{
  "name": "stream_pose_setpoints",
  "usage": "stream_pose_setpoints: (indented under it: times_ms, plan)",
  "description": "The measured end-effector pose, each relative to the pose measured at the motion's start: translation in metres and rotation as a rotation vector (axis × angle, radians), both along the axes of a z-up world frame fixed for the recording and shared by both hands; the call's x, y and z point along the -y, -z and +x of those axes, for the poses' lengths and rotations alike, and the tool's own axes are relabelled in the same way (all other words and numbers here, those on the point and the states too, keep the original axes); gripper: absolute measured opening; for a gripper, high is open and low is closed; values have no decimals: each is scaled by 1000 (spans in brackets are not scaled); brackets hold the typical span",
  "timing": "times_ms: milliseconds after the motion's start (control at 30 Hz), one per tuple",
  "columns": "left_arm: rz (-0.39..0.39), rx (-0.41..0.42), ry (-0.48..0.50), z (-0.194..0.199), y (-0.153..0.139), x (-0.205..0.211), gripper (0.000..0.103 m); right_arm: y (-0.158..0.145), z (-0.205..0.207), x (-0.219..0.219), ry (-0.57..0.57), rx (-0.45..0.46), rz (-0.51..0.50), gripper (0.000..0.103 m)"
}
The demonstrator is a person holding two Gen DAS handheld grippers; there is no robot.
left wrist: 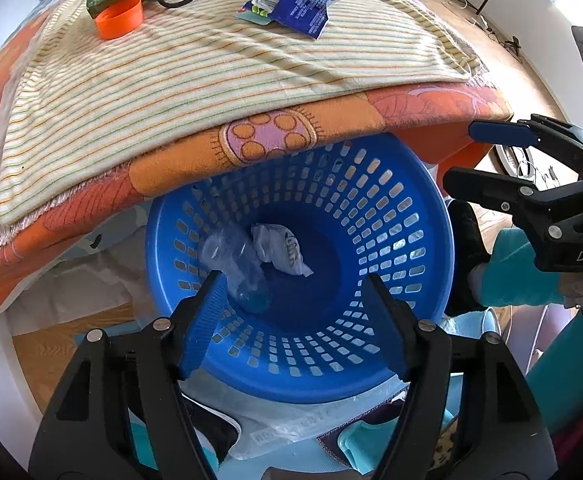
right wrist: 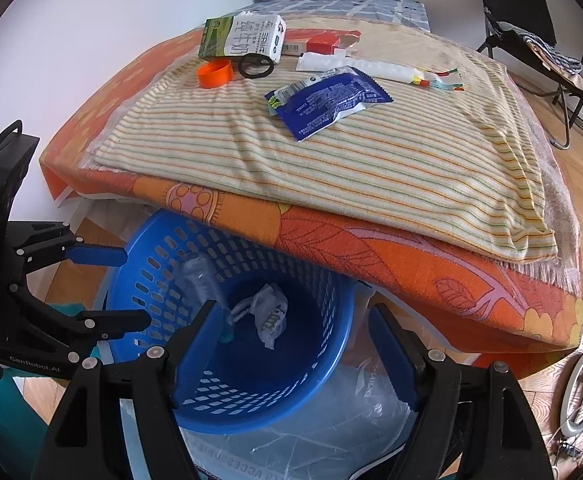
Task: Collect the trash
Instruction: 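Open the right tool to drop the bag while the left tool drops the bottle into the basket, then move both tools back over the towel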
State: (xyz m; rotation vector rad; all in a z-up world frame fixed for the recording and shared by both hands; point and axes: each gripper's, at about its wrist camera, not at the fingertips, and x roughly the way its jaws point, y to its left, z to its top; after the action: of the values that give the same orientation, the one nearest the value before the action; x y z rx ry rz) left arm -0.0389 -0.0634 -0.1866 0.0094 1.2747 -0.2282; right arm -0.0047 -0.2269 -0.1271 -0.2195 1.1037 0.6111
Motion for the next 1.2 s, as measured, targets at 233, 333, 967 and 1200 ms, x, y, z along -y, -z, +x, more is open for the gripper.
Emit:
stream_pose_setpoints:
  times_ms: [233, 333, 967, 1200]
  plan:
    - [-3, 31, -23, 8, -12, -5, 72, -6, 5, 0, 25, 4, 18, 83]
    - [-3, 54, -38, 13, -20, -9, 72, -8, 9, -1, 37, 2, 28, 84]
    - [52, 205, -176, 91, -81, -56, 72, -44, 83, 0, 192, -20, 198, 85]
    - [51, 193, -273, 125, -75, -86, 72, -40, 128, -1, 321, -114, 269, 85]
